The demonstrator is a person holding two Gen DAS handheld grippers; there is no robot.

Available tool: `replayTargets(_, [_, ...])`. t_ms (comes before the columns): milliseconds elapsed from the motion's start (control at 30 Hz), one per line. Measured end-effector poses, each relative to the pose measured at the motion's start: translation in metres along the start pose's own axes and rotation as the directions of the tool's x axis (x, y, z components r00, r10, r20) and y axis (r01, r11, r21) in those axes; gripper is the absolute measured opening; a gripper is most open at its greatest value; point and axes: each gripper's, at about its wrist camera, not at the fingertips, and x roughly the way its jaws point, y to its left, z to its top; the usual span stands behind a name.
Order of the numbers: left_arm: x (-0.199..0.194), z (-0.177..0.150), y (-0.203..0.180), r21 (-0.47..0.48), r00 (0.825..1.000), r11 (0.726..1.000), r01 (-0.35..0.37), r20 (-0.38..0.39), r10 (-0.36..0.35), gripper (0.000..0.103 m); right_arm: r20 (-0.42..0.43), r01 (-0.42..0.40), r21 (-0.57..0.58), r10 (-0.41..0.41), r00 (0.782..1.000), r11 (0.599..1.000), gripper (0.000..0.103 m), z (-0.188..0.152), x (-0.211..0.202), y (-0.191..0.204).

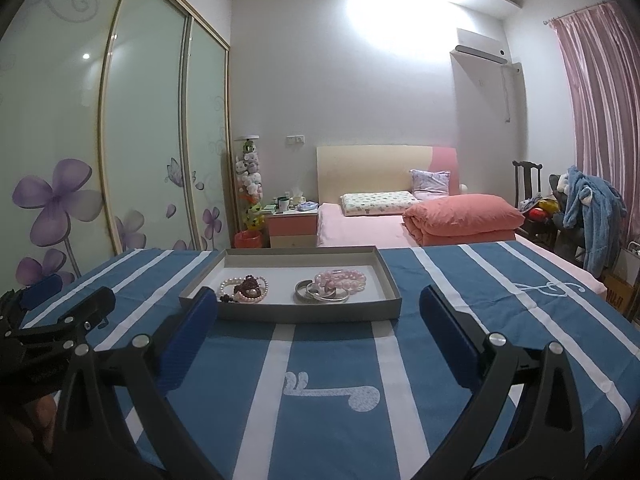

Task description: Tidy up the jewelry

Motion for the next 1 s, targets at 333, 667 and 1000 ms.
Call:
replayTargets(333, [-0.0002,-0.0006,-0.0002,0.0,1.0,1.0,-0.002,-0.001,0.002,0.101,-0.004,0.0,0.002,0.0,1.0,1.0,0.099,-0.0007,0.0016,-0.0012])
replayTargets(667, [-0.0003,-0.0018,0.0005,-0.001,1.0,1.0,-0.003,-0.005,0.003,0.101,-0.014,-0.001,0.01,0.001,1.0,1.0,0.099,-0.0028,0.0041,-0.0023])
replayTargets(1000, [0.0021,-0.0046,-0.0017,-0.001,1.0,1.0,-0.004,-0.013,0.004,0.101,-0.017,-0.001,0.013,0.001,1.0,1.0,0.099,-0.0047,0.0046,-0.0023])
